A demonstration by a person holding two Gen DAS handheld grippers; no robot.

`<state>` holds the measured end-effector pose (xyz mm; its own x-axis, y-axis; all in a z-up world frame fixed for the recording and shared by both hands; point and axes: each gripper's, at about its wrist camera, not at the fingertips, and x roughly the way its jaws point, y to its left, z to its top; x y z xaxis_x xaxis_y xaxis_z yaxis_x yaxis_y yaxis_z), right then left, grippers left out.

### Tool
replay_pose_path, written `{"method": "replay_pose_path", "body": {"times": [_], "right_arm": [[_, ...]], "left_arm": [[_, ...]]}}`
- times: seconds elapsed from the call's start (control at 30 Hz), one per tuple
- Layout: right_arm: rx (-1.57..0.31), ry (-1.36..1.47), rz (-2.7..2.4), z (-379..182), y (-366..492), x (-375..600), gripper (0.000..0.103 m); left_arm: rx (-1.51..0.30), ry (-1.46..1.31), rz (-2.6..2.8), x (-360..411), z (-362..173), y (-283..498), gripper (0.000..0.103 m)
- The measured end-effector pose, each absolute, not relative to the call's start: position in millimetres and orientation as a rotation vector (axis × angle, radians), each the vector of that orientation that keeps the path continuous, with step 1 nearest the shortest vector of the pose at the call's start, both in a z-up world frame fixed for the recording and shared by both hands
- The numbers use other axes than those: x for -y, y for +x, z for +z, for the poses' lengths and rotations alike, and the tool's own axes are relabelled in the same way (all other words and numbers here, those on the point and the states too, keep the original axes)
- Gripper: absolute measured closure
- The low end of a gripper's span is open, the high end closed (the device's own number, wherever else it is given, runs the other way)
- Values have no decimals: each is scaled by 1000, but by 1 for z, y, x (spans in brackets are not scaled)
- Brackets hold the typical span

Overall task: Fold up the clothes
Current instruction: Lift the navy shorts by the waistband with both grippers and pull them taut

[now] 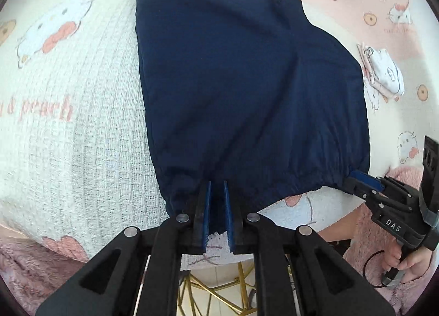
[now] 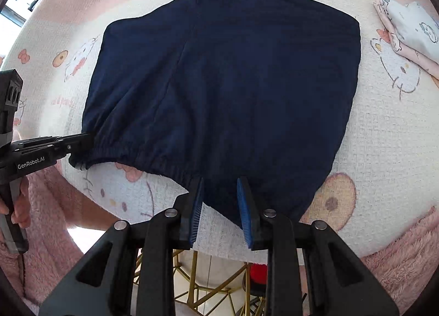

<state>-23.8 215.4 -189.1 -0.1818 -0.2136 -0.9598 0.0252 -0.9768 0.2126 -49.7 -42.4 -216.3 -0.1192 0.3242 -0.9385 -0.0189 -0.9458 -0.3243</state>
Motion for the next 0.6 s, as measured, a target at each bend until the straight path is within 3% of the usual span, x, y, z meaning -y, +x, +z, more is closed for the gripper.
{"method": "replay_pose_path", "body": {"times": [0.2, 0.47, 0.57, 0.6], "right_arm": [[277, 1917, -2372, -185, -13, -235, 71], [350, 2012, -2379, -199, -1, -253, 69], [244, 2064, -2447, -197, 2, -256, 69], [297, 2050, -2446, -197, 3, -259, 68]], "left_arm": [[431, -1769, 2254, 63, -188, -38, 91], [317, -1945, 2208, 62, -202, -29, 88], [367, -1908, 2232, 68, -194, -27, 86], [407, -1896, 2232, 72, -192, -27, 85]]}}
